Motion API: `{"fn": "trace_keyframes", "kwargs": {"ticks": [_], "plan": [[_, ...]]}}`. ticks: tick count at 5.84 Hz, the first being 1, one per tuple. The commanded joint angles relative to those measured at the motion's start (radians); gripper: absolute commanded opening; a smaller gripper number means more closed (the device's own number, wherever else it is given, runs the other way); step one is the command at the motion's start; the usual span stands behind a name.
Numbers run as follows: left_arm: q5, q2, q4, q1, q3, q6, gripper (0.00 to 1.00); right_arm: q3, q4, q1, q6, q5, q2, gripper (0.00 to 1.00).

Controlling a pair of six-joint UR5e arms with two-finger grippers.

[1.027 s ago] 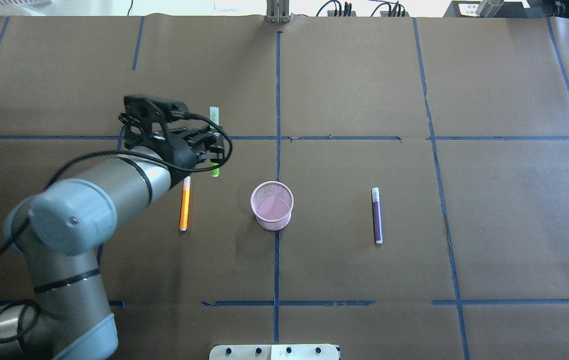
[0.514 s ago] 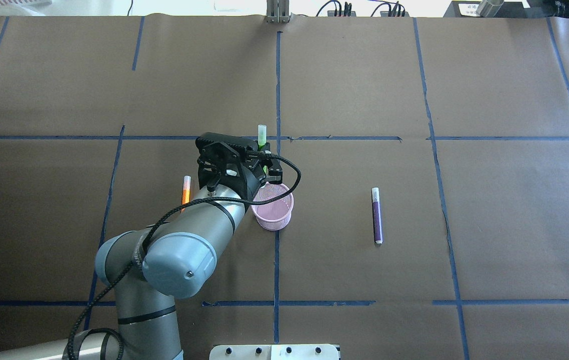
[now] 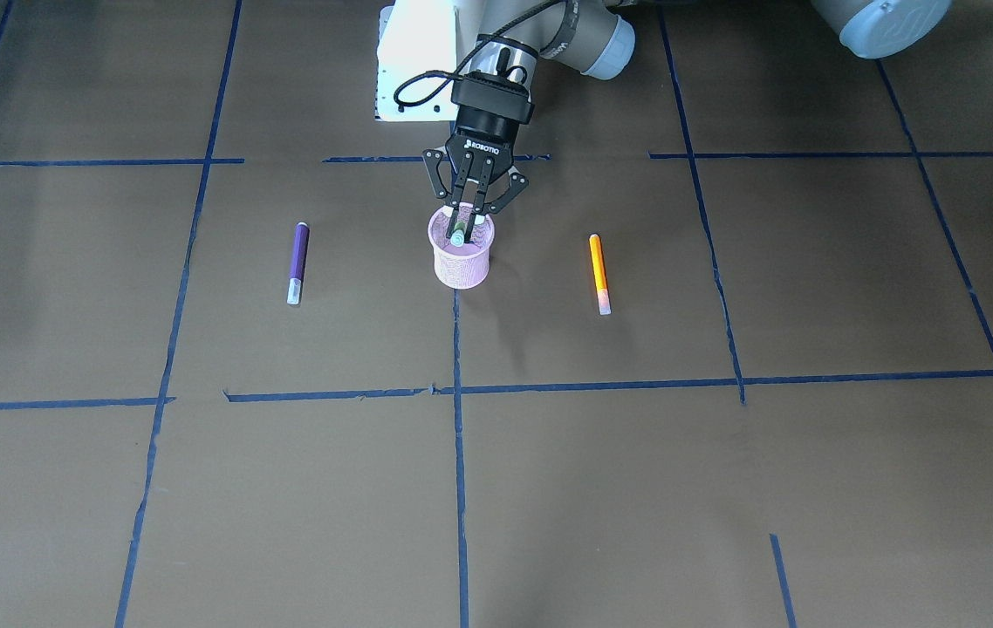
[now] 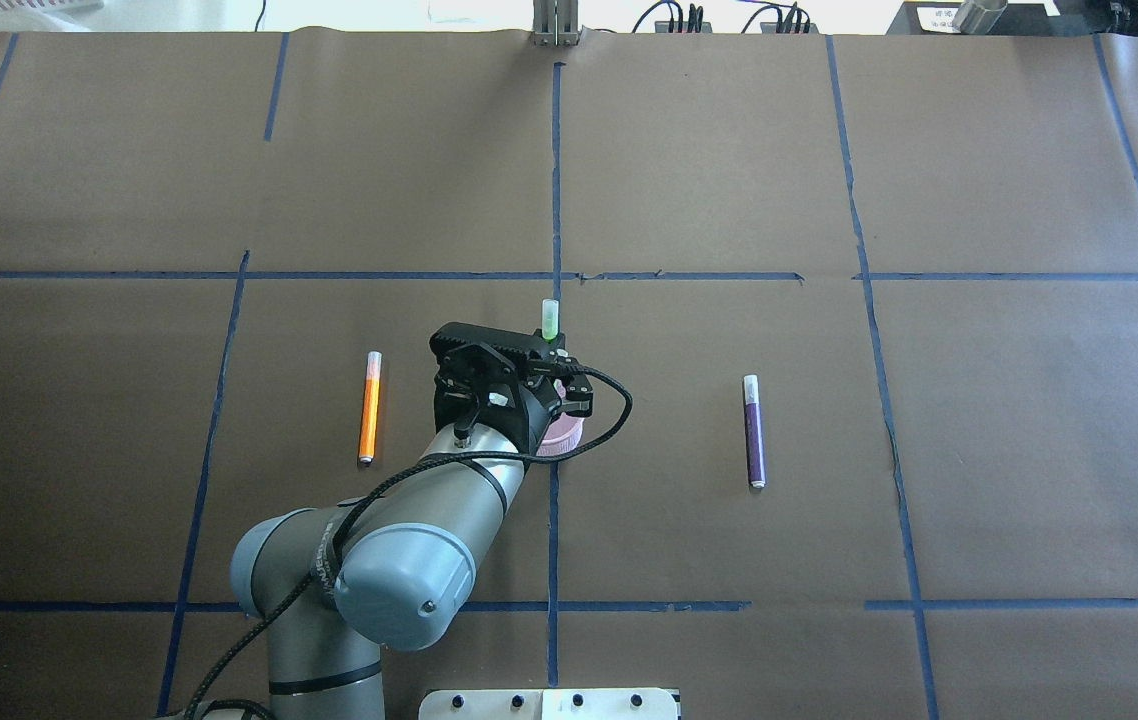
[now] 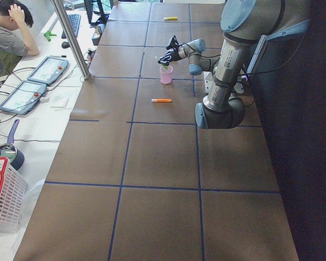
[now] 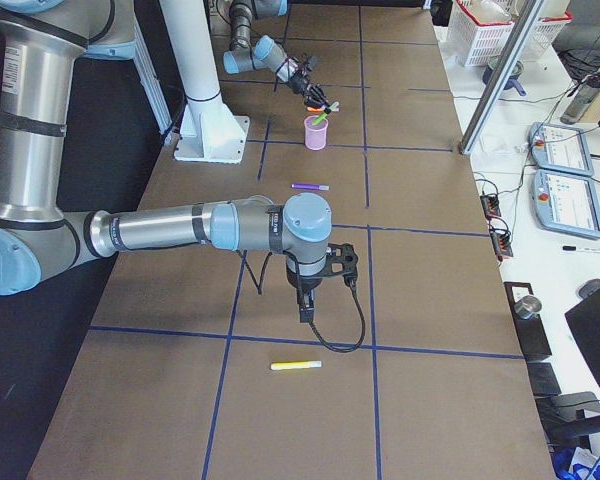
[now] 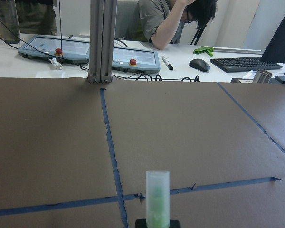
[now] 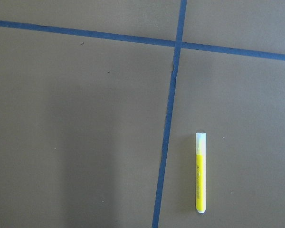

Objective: Collect pens into pen holder
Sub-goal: 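Lift the green highlighter and carry it over the pink cup, then release the green highlighter into the cup and raise the left gripper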

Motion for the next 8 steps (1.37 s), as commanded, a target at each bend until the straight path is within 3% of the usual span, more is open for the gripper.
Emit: {"fn": "trace_keyframes", "kwargs": {"ticks": [1,2,4,5,6,8], "plan": [[0.000,0.000,0.002,0.015,-0.003,0.002,0.77,0.000,0.000,0.000,-0.001,-0.001,0.000,1.00],[0.001,0.000,0.004,0.014,-0.007,0.002,1.00,0.000,0.000,0.000,-0.001,-0.001,0.000,1.00],[-0.005,0.004,0.007,0.006,-0.029,0.012,1.00,0.000,0.000,0.000,-0.001,-0.001,0.000,1.00],[-0.069,0.004,0.007,-0.012,-0.038,0.012,1.00,-0.002,0.000,0.000,-0.001,-0.001,0.002,1.00],[-0.189,0.004,0.067,-0.061,-0.073,0.009,1.00,-0.002,0.000,0.000,-0.001,-0.001,0.002,1.00],[-0.526,0.014,0.379,-0.202,-0.201,-0.001,1.00,-0.002,0.000,0.000,-0.001,-0.001,0.000,1.00]]}}
